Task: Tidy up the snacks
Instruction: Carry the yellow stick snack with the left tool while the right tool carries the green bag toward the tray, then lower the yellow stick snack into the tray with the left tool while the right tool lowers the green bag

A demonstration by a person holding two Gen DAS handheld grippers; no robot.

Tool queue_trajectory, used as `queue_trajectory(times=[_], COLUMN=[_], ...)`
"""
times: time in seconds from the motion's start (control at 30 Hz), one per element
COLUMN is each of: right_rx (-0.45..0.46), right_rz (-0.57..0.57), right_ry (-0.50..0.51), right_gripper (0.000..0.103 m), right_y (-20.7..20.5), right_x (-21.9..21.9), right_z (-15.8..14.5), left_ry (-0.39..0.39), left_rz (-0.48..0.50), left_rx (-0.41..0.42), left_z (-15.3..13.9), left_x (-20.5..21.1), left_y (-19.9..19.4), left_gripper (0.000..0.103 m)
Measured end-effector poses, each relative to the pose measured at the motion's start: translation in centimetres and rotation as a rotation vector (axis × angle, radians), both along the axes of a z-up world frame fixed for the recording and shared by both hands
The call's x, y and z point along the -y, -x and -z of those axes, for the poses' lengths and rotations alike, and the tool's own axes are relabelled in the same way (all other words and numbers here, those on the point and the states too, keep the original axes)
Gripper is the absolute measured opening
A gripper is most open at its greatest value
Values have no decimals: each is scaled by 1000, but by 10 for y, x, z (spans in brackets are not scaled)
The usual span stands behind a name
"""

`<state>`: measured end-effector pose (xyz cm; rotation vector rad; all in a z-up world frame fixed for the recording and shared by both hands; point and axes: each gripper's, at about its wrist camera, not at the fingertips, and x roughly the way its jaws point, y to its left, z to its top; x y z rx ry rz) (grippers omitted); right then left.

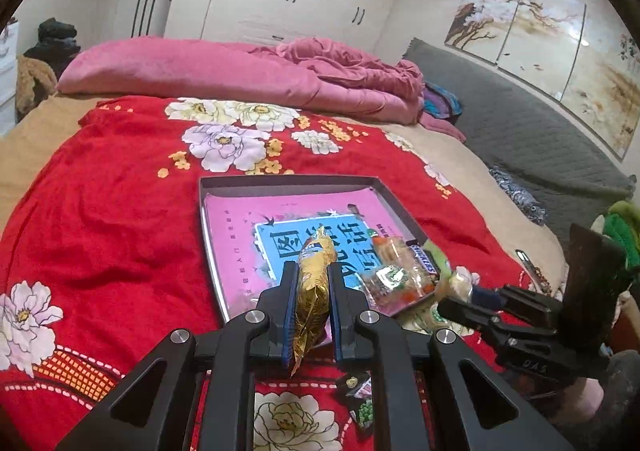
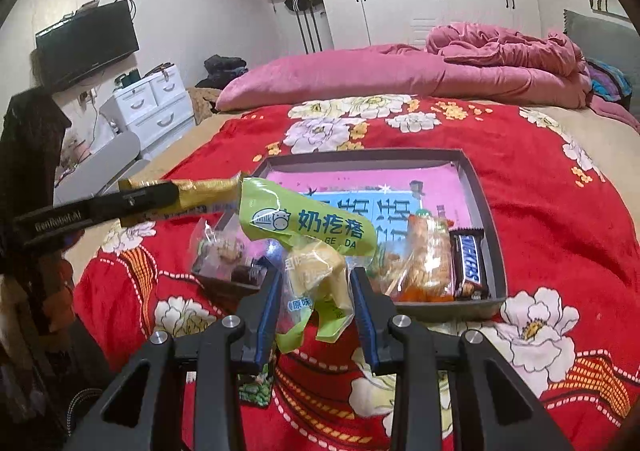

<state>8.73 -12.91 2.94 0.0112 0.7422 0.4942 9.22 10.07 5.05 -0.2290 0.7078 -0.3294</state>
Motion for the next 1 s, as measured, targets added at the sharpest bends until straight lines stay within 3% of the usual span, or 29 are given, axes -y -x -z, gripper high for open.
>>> queue_trajectory(times=[0.4,1.0], right_rx=[-14,-65], right_rz=[13,37], right_ry=[3,16], right_gripper=[35,35], right_y=[-32,-59], right_x=[-20,-27], right_z=[5,29], left_ry=[-24,-51], left_rz=[-21,-9], left_rx=[-77,-104], left_z=[23,37], left_x=[11,25], left_y=[-22,-38], left_gripper=[14,14])
